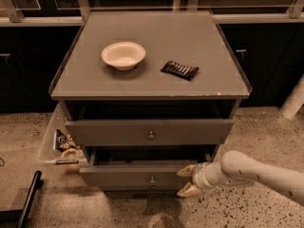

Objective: Close middle drawer

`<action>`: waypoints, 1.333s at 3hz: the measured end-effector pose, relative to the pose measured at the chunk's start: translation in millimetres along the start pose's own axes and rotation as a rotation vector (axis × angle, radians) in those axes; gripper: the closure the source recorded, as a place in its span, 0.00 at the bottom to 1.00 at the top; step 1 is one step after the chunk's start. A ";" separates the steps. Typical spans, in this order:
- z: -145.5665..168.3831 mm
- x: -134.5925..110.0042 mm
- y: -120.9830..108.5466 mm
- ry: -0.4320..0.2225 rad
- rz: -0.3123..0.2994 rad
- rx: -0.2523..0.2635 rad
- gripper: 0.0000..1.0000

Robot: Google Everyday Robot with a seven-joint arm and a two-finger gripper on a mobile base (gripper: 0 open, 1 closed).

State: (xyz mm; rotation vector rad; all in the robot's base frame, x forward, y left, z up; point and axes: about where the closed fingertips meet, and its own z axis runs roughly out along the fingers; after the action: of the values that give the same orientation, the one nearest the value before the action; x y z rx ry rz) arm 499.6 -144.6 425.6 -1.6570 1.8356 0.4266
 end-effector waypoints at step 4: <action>-46.2 -6.6 43.3 -0.005 -0.027 -0.018 0.00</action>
Offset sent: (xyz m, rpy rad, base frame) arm 0.0000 0.0000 0.0000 0.0000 0.0000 0.0000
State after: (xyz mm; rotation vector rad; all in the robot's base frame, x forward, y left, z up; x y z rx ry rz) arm 447.0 -161.0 457.5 -1.6893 1.8086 0.4372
